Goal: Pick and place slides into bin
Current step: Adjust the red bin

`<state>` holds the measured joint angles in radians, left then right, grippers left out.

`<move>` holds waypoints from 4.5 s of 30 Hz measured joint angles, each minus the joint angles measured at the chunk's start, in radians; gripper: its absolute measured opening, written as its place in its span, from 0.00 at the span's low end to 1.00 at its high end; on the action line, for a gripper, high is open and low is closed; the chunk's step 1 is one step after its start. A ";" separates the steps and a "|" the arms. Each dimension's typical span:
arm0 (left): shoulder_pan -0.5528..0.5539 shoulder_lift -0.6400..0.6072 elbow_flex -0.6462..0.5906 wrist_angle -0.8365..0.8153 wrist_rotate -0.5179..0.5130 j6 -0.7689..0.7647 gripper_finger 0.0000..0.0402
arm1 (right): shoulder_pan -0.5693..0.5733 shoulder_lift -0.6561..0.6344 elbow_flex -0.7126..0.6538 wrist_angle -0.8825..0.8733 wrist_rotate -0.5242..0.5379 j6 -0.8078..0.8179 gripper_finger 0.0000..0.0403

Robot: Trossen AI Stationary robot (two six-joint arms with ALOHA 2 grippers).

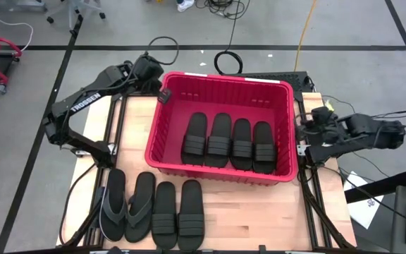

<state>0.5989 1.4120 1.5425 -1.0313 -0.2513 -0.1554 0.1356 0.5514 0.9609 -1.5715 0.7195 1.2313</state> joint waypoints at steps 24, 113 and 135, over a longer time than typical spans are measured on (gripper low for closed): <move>0.042 0.000 0.000 -0.074 0.112 -0.009 0.00 | -0.063 0.000 -0.170 0.309 -0.015 -0.175 0.00; -0.565 -0.058 -0.001 -0.007 0.493 -0.007 0.01 | -1.038 0.592 0.009 1.053 -0.852 -1.436 0.00; -0.485 -0.058 -0.001 -0.025 0.485 0.003 0.00 | -1.207 0.894 0.295 1.087 -0.847 -1.650 0.00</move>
<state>0.1135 1.3537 1.5417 -1.0566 0.2332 -0.1527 -1.0713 1.4459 1.2557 -0.4848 -0.1271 -0.4190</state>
